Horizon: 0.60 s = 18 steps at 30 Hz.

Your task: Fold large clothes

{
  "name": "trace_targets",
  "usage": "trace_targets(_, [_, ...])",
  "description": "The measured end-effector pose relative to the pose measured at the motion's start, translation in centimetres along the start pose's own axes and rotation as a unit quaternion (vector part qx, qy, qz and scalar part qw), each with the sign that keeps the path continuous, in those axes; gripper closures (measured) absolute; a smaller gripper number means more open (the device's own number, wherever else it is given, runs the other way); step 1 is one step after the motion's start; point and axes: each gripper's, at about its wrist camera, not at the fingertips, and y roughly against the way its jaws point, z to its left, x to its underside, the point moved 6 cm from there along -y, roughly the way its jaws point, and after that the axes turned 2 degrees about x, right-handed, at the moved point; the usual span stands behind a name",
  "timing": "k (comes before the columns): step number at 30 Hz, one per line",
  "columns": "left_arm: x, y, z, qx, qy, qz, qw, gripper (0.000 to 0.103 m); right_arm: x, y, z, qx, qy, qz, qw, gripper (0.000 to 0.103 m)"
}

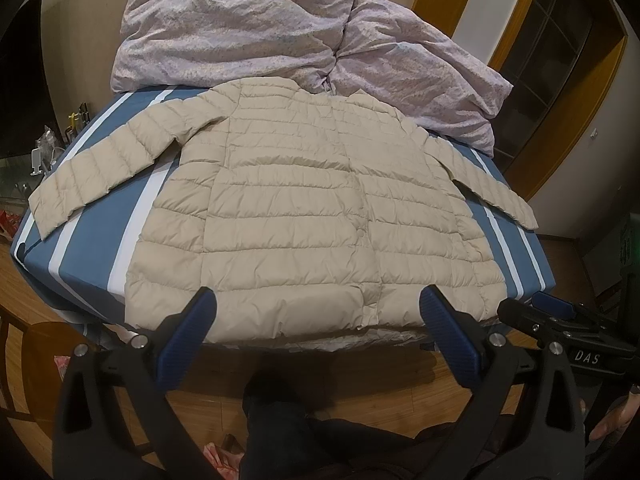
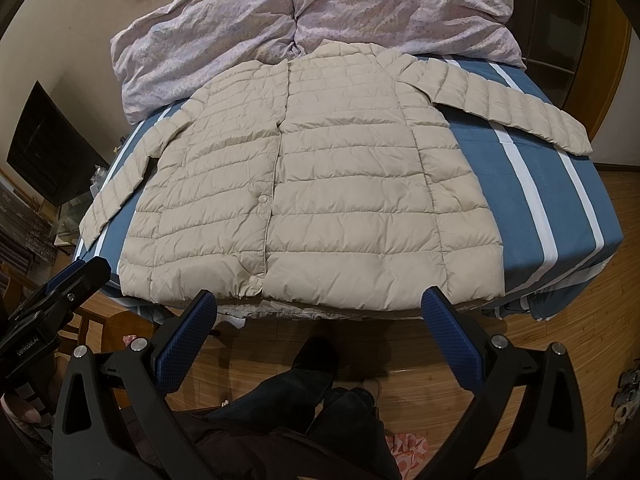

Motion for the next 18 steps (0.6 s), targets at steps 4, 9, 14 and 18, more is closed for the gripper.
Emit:
trace_targets(4, [0.01, 0.0, 0.01, 0.0, 0.0, 0.0, 1.0, 0.002, -0.02, -0.02, -0.05, 0.0, 0.0, 0.0, 1.0, 0.001])
trace_targets(9, [0.0, -0.02, 0.01, 0.0, 0.001, 0.001, 1.0, 0.002, -0.04, -0.05, -0.12, 0.0, 0.0, 0.001, 1.0, 0.001])
trace_targets(14, [0.0, -0.03, 0.01, 0.0, 0.001, 0.001, 1.0, 0.002, -0.04, -0.07, -0.19, 0.0, 0.0, 0.002, 1.0, 0.001])
trace_targets(18, [0.01, -0.02, 0.03, 0.0, 0.001, 0.002, 1.0, 0.002, -0.03, -0.08, -0.17, 0.0, 0.0, 0.001, 1.0, 0.001])
